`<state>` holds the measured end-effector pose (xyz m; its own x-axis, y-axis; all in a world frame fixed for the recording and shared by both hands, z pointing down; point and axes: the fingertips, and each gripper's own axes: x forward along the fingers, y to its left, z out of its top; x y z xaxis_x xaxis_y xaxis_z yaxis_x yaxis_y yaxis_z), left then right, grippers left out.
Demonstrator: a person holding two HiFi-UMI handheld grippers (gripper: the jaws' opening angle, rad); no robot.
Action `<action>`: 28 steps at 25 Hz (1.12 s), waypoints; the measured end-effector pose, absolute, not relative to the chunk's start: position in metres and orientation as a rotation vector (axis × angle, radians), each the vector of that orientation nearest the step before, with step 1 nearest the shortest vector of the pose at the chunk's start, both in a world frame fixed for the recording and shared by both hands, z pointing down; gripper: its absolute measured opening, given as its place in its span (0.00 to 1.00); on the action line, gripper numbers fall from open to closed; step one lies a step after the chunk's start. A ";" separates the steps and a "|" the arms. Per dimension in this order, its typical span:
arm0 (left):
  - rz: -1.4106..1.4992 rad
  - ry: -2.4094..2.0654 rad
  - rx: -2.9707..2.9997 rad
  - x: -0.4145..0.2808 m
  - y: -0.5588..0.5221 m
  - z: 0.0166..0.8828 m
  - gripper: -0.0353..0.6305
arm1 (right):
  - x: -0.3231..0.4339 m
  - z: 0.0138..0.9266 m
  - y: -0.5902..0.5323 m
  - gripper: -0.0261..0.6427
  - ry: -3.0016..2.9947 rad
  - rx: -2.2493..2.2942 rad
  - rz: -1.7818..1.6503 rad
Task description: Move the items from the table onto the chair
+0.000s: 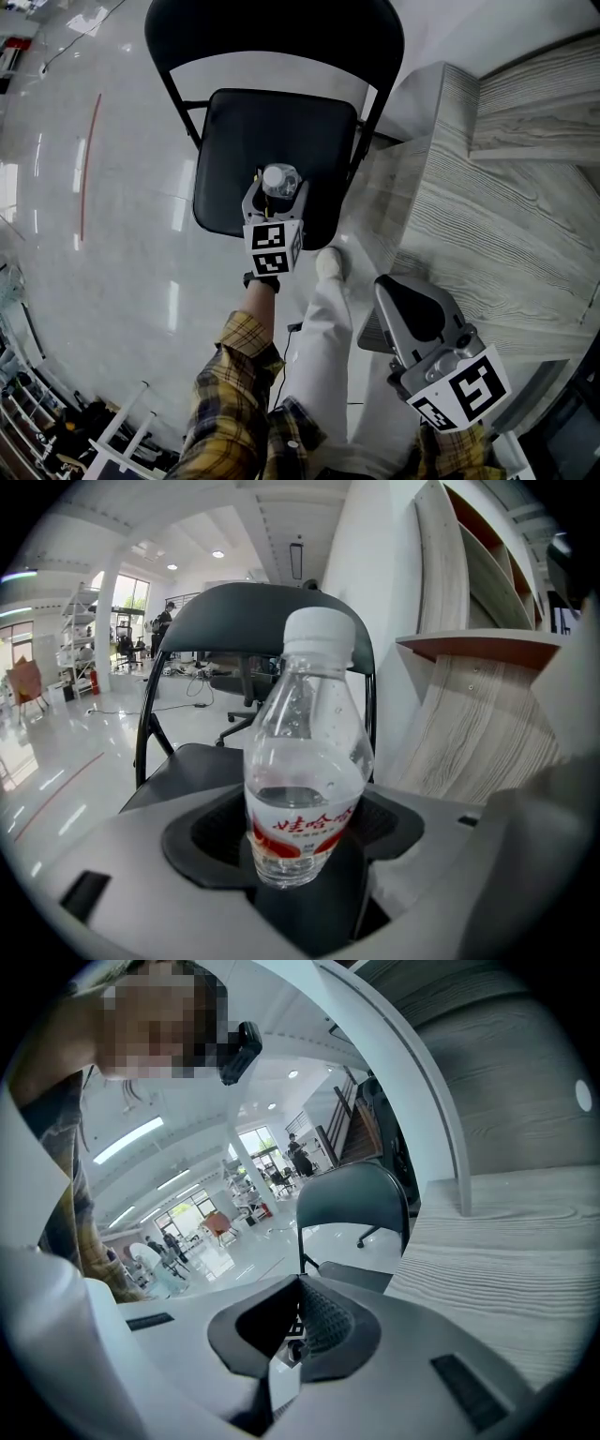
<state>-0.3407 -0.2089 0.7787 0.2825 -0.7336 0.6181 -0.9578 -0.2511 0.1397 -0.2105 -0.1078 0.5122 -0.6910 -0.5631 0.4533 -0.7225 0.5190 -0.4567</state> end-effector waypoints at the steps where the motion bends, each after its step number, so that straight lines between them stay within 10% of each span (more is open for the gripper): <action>1: 0.601 -1.512 2.055 -0.341 -0.207 0.780 0.53 | -0.210 0.512 -0.107 0.07 -2.516 1.085 0.930; 18: 0.625 -1.606 1.976 -0.346 -0.151 0.693 0.62 | -0.142 0.467 -0.069 0.07 -2.610 1.106 0.942; 28: 0.424 -1.560 2.311 -0.169 -0.124 0.444 0.47 | 0.040 0.358 -0.012 0.07 -2.602 1.361 0.843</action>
